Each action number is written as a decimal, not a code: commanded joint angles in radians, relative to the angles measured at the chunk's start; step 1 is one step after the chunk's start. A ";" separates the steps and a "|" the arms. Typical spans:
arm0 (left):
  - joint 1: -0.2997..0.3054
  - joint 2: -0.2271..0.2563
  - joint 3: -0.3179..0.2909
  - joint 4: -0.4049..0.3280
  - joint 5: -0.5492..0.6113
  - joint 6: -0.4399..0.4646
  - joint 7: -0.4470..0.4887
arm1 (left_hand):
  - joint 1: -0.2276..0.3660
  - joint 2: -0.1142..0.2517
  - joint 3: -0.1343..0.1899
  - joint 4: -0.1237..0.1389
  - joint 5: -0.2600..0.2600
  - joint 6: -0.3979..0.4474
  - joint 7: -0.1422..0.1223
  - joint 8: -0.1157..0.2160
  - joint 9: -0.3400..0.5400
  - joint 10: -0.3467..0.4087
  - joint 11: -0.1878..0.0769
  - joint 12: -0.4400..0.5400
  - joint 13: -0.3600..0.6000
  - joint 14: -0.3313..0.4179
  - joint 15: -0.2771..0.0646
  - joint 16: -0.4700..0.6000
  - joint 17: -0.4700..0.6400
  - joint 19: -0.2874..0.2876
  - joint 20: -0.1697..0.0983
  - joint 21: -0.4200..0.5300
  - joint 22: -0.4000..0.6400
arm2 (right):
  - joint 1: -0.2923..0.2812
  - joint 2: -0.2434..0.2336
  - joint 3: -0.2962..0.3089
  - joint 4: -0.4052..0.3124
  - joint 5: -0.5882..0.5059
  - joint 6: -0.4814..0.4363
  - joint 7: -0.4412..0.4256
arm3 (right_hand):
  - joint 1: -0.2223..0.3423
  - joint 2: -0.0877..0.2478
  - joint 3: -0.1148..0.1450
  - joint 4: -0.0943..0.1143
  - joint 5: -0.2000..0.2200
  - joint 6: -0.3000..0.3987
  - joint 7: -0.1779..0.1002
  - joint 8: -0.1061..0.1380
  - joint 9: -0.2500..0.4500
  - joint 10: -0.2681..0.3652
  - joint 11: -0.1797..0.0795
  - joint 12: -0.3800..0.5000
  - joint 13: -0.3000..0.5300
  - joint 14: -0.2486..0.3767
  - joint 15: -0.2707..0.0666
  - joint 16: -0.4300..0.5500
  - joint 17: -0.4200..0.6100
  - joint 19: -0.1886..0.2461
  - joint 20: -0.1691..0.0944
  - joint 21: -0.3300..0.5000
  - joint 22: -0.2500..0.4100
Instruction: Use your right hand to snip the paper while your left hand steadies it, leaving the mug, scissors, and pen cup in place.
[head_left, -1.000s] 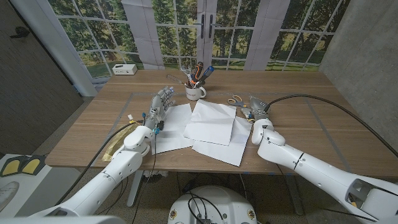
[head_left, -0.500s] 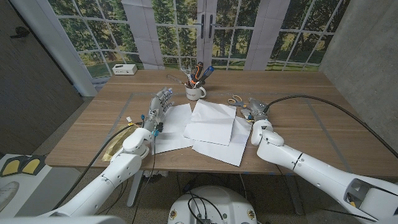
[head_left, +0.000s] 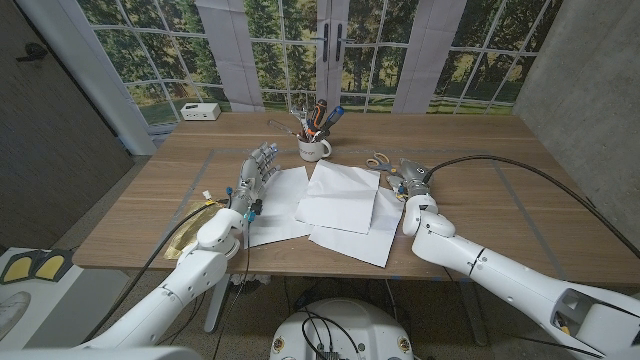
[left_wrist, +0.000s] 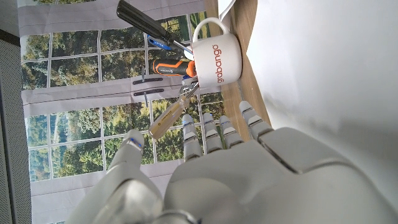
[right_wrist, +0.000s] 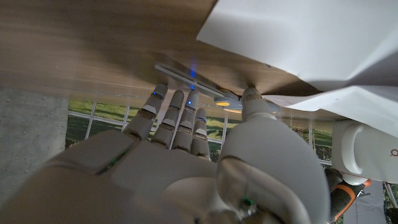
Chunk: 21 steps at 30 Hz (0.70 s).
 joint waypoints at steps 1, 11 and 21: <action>0.010 0.003 -0.001 -0.012 0.003 0.000 0.007 | 0.001 0.013 -0.001 0.001 0.003 0.010 0.001 -0.001 0.006 0.009 -0.002 -0.002 0.006 0.010 0.000 0.001 0.006 0.010 -0.002 -0.007 0.004 | 0.010 0.013 -0.007 0.044 -0.003 0.030 -0.026 | -0.007 0.002 0.005 0.007 -0.004 -0.006 -0.009 -0.003 0.002 0.000 -0.013 -0.010 -0.007 -0.009 -0.036 0.000 0.002 -0.009 -0.002 0.002 0.001; 0.007 0.004 0.000 -0.013 0.003 0.006 0.006 | 0.001 0.014 -0.002 0.001 0.003 0.014 0.001 -0.001 0.006 0.013 -0.003 -0.003 0.006 0.011 0.000 0.001 0.006 0.012 -0.002 -0.011 0.004 | 0.032 0.018 -0.040 0.065 -0.019 0.023 0.006 | 0.047 -0.001 0.021 -0.031 -0.006 -0.005 -0.040 -0.002 0.005 0.020 -0.041 -0.034 -0.034 0.001 -0.061 0.011 0.009 -0.013 -0.013 0.008 0.004; 0.006 0.002 0.000 -0.012 0.004 0.004 0.008 | 0.000 0.015 -0.002 0.002 0.003 0.016 0.002 -0.002 0.006 0.013 -0.002 -0.005 0.006 0.012 0.000 0.001 0.006 0.013 -0.002 -0.016 0.004 | 0.020 0.012 -0.041 0.070 -0.025 0.104 -0.013 | 0.169 0.012 0.053 -0.053 -0.007 0.164 -0.090 0.059 0.027 0.101 -0.091 0.015 -0.005 0.087 -0.122 0.057 0.036 0.017 -0.041 0.040 0.012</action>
